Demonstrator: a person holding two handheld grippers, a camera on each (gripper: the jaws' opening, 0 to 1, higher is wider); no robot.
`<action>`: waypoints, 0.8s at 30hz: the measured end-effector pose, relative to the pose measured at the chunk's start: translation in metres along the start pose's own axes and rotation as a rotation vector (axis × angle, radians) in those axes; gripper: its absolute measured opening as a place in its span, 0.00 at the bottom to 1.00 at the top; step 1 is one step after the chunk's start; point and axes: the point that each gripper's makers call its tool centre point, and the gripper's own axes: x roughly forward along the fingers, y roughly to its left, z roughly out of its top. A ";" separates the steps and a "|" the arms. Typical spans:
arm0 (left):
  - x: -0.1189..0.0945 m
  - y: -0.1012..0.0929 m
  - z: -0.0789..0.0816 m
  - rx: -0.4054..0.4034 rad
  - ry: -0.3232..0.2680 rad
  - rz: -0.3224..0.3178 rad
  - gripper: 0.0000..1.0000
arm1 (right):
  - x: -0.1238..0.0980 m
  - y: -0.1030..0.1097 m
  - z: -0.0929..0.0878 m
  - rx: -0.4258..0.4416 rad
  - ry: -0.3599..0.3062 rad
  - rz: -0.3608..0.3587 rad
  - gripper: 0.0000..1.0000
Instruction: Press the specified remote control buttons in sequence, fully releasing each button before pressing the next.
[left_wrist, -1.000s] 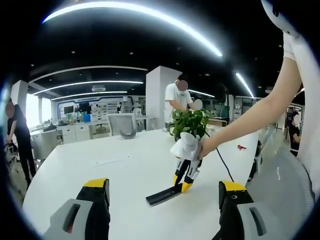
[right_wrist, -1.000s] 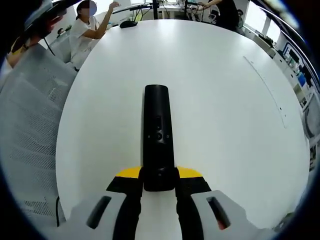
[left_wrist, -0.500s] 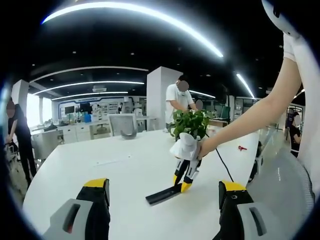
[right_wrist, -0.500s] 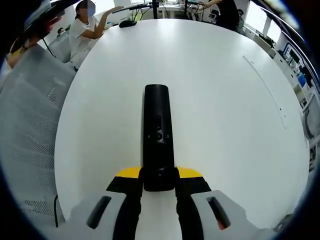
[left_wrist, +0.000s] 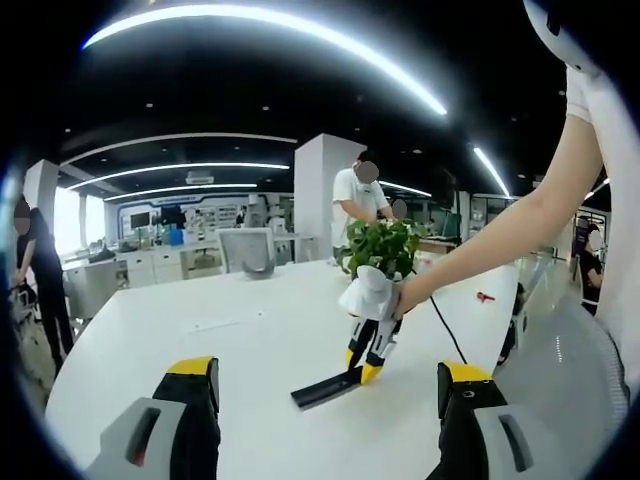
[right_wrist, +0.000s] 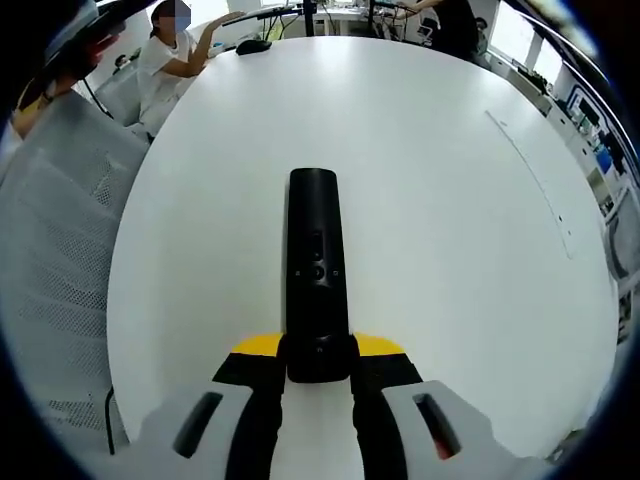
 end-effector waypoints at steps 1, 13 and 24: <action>0.000 0.000 0.000 -0.001 0.000 -0.001 0.95 | 0.000 0.000 0.000 0.002 0.001 0.002 0.24; 0.001 -0.001 0.000 0.001 0.001 -0.001 0.95 | 0.000 -0.003 0.001 -0.003 0.002 0.006 0.24; -0.001 0.000 0.000 0.001 -0.002 0.003 0.95 | 0.001 -0.003 0.002 0.024 0.015 -0.007 0.25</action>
